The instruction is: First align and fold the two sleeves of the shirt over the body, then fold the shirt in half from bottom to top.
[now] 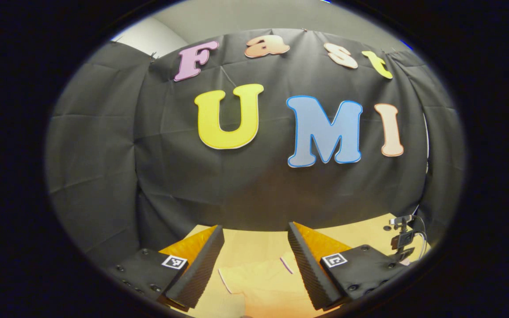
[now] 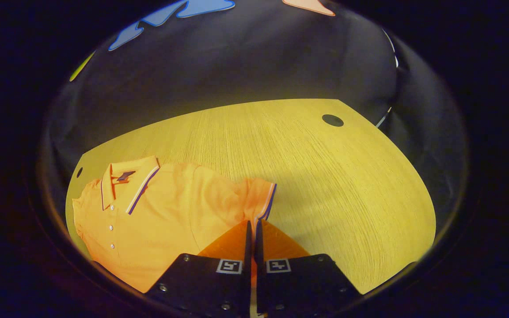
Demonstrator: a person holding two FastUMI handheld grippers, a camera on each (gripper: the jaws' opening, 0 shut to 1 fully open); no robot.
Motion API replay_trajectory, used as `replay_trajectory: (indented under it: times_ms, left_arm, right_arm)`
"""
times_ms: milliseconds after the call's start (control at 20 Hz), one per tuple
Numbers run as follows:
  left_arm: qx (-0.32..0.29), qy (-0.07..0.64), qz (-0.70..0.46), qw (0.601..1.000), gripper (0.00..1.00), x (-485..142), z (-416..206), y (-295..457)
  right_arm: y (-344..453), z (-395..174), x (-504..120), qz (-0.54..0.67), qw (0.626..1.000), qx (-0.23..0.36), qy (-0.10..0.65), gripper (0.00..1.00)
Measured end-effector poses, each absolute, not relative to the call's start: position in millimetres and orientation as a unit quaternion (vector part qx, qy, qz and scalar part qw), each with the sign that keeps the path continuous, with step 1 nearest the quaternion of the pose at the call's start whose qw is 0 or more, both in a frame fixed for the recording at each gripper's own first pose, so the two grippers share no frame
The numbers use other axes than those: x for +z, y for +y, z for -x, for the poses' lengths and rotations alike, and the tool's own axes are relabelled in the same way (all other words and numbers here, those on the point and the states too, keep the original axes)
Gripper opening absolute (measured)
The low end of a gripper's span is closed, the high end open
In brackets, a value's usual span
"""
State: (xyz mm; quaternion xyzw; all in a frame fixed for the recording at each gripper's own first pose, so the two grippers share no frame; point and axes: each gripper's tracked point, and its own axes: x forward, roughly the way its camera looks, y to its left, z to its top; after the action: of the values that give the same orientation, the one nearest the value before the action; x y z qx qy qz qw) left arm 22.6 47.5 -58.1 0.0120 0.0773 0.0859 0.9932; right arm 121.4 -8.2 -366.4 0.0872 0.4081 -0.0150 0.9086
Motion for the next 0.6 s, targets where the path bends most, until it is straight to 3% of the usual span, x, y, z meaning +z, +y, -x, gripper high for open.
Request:
replay_trajectory:
  times_ms: [100, 350, 600]
  left_arm:
    - [0.089, 0.077, -0.014, 0.993, 0.95, -58.0, -19.5, 49.6]
    - [0.096, 0.074, -0.015, 0.992, 0.95, -57.1, -12.9, 56.5]
    - [0.100, 0.075, -0.007, 0.992, 0.95, -59.7, -9.0, 62.9]
  right_arm:
    - [-4.2, -122.1, -364.9, -0.087, 0.907, -0.011, 0.412, 0.00]
    - [3.3, -131.4, -344.2, -0.099, 0.915, -0.004, 0.391, 0.00]
    - [40.4, -142.1, -309.4, -0.084, 0.929, 0.040, 0.358, 0.00]
